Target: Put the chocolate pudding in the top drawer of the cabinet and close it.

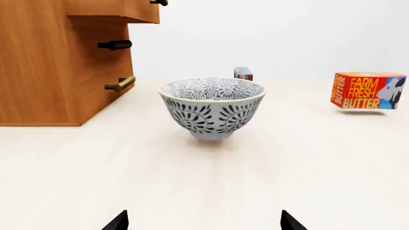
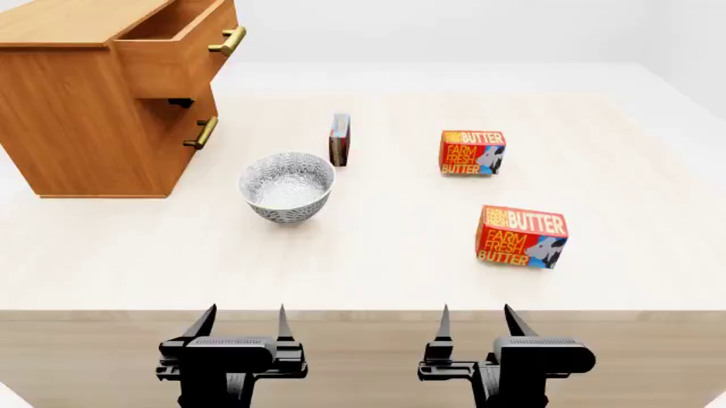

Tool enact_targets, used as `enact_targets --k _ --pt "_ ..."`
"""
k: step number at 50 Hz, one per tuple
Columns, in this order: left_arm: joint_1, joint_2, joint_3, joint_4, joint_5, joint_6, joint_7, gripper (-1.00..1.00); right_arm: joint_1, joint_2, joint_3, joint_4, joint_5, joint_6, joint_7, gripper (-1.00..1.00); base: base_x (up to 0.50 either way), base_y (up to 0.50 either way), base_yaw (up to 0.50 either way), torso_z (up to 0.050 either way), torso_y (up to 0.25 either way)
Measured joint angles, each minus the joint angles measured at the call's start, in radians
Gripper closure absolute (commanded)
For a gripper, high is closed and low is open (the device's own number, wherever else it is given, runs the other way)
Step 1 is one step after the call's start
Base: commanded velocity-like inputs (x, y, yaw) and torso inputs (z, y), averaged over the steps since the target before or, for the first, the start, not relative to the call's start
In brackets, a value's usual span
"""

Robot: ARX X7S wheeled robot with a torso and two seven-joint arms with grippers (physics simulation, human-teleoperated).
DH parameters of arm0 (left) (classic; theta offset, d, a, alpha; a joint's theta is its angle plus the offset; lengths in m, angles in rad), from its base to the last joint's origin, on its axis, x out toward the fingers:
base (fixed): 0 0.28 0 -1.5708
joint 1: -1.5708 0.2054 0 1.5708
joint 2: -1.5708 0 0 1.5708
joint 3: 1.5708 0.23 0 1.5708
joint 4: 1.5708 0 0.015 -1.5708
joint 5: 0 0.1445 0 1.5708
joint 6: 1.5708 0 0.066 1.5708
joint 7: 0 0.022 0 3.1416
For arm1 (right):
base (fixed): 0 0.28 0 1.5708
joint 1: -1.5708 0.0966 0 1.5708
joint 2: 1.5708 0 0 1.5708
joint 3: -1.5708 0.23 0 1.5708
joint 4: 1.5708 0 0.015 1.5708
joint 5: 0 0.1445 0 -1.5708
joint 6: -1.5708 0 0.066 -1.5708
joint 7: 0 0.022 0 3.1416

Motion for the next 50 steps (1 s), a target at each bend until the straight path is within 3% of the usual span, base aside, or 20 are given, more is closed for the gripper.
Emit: enact_targets --k 11,42,50 --pt "0.0 -0.022 0.026 -0.007 -0.023 0.009 -0.022 -1.0 -0.004 0.022 -0.036 -0.001 0.012 -0.014 0.022 -1.0 0.0 0.01 0.0 0.0 0.0" --pt "0.003 -0.079 0.105 -0.02 -0.046 0.047 -0.079 -1.0 -0.014 0.074 -0.128 -0.001 0.07 -0.053 0.045 -1.0 0.0 0.5 0.0 0.0 0.0" --pt "0.007 -0.093 0.115 -0.013 -0.067 0.073 -0.077 -1.0 -0.015 0.082 -0.149 -0.014 0.078 -0.041 0.051 -1.0 0.0 0.0 0.0 0.0 0.0"
